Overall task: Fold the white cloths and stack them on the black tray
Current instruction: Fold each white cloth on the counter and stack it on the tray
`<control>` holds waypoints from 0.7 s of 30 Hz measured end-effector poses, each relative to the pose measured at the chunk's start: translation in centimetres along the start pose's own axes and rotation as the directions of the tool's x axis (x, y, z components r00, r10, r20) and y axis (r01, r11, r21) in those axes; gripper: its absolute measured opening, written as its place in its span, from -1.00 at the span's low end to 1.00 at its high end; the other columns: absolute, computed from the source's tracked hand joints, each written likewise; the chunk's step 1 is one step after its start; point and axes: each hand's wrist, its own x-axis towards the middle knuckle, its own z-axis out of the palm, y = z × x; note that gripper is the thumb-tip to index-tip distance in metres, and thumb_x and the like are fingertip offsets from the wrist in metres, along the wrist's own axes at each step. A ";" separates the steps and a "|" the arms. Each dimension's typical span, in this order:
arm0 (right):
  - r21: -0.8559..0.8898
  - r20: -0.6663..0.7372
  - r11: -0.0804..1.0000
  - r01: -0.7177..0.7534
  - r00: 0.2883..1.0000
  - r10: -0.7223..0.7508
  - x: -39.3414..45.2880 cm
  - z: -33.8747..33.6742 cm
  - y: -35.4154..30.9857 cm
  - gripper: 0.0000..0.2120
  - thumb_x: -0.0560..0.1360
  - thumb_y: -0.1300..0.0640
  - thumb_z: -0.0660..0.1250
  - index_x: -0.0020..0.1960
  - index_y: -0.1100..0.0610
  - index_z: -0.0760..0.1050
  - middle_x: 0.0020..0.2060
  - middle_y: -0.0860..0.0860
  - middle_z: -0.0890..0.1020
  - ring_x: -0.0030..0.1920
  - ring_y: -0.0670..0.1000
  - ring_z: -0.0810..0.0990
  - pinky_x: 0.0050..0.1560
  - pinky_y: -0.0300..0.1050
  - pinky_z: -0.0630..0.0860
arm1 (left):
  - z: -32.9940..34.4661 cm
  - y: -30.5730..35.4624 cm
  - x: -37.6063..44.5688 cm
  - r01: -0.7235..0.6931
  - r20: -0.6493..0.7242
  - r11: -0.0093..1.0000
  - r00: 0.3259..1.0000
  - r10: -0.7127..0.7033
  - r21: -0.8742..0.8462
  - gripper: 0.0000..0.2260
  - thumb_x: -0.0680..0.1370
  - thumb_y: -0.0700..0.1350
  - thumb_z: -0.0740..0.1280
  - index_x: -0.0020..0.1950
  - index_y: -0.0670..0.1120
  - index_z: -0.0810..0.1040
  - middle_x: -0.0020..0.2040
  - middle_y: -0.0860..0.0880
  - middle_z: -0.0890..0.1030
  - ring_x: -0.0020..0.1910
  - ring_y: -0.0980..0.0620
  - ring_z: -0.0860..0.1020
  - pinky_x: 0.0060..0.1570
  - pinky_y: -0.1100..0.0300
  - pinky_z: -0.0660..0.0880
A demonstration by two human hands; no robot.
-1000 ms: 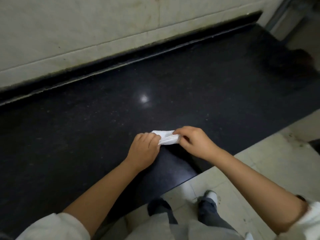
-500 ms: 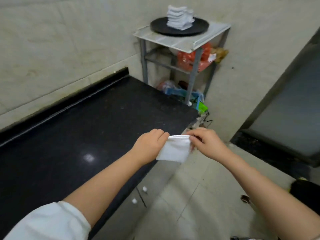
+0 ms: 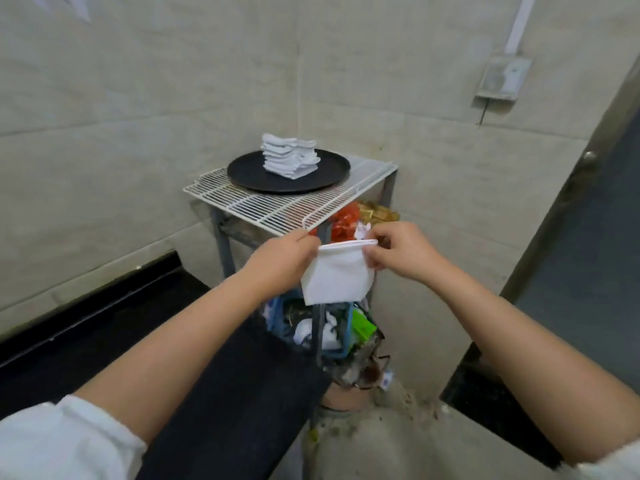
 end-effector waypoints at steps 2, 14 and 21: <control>0.022 -0.049 0.999 0.031 0.998 -0.030 5.4 -1.5 0.8 -0.61 0.45 0.31 0.28 -0.41 -0.09 0.34 -0.40 0.04 0.57 -0.36 -0.04 0.61 -0.19 -0.14 0.55 | -0.7 -1.9 4.7 0.105 -0.043 0.988 0.993 -0.110 -0.112 -0.77 0.58 -0.19 0.19 0.18 -0.22 0.51 0.10 -0.18 0.54 0.11 -0.12 0.49 0.08 0.11 0.38; 0.193 0.101 0.978 0.074 0.990 -0.094 33.3 -7.6 3.5 -0.83 0.50 0.35 0.22 -0.24 0.19 0.42 -0.35 0.11 0.54 -0.40 -0.06 0.58 -0.29 -0.27 0.58 | -3.7 -13.8 26.4 0.422 -0.059 0.762 0.857 -0.512 -0.491 -0.88 0.56 -0.27 0.23 0.03 -0.15 0.53 -0.36 -0.12 0.60 -0.47 0.19 0.61 -0.25 0.28 0.55; 0.154 -0.148 0.918 0.367 0.927 -0.345 47.9 -5.1 6.1 -0.86 0.43 0.35 0.28 -0.06 0.32 0.58 -0.18 0.20 0.62 -0.15 0.08 0.53 -0.31 -0.36 0.31 | -3.6 -19.8 35.4 0.547 -0.430 0.811 0.694 -0.577 -0.206 -0.76 0.54 -0.29 0.23 0.18 -0.23 0.55 0.14 -0.20 0.58 0.14 -0.14 0.51 0.05 0.22 0.32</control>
